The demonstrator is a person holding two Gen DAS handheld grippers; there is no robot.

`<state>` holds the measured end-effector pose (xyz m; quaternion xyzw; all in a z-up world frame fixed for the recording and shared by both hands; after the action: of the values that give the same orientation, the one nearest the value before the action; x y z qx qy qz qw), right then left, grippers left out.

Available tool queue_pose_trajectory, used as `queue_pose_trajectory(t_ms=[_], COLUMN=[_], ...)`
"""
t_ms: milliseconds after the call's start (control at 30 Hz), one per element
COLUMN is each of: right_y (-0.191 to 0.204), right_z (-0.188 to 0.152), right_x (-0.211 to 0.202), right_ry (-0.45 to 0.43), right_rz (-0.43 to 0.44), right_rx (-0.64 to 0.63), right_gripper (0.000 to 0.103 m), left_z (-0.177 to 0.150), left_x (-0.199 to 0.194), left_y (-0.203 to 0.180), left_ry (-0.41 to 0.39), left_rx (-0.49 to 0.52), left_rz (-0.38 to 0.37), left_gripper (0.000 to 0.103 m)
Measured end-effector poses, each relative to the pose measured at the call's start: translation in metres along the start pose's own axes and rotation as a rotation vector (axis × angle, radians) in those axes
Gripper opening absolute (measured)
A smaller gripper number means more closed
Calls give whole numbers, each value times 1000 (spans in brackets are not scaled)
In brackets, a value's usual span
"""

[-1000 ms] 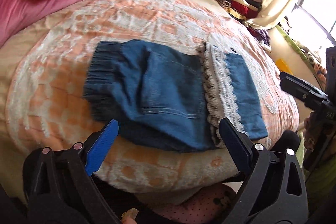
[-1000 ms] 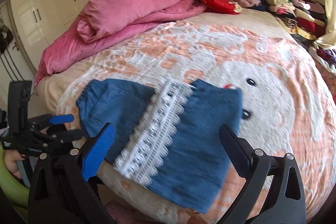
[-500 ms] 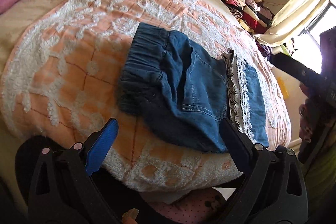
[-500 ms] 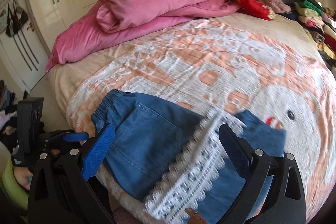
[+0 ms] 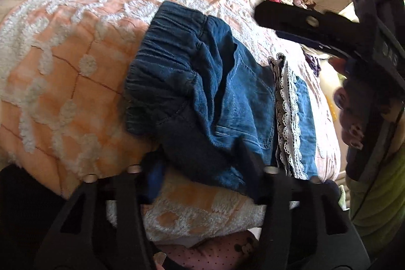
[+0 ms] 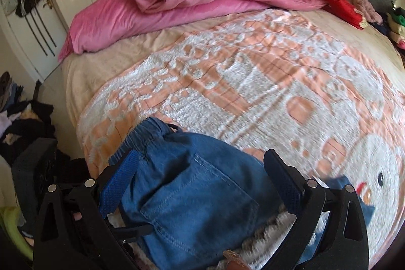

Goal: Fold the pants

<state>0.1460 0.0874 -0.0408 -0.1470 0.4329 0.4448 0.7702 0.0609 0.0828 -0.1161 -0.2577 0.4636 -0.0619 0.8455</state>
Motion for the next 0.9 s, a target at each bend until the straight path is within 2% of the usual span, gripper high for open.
queue_pose_trajectory(t_ms=[300, 567, 600, 667, 700, 733, 833, 900], right_y=[29, 37, 37, 38, 40, 42, 45, 43], right_z=[5, -3, -4, -6, -7, -7, -6, -5], right_x=[54, 88, 89, 88, 85, 82, 69, 52], right_ry=[123, 182, 181, 174, 166, 160, 131, 94], right_rz=[68, 179, 187, 222, 241, 257, 273, 303], right_rx=[-113, -75, -70, -64, -67, -70, -82, -67], right_gripper=[98, 96, 93, 74, 68, 54, 45, 43], left_z=[0, 0, 1, 2, 2, 2, 4, 5], left_x=[6, 8, 8, 8, 8, 8, 6, -2], left_y=[0, 1, 1, 0, -1, -1, -8, -18], left_ry=[3, 1, -2, -7, -8, -10, -24, -48], left_rx=[-5, -19, -19, -22, -25, -23, -1, 31], left_rz=[-19, -35, -35, -36, -35, -32, -24, -31], left_gripper=[34, 37, 38, 40, 41, 41, 39, 36])
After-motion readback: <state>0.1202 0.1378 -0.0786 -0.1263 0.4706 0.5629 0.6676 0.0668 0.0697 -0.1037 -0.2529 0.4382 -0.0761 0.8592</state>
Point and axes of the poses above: each gripper's, at about its wrist camera, not at the fingertips, and x roughly the way its jaws point, y to its left, z to its top, the point moved 10 cm from there along x, roughly the way its jaws point, and after that the axes turned 3 degrees about z, right-handed, at the moved point
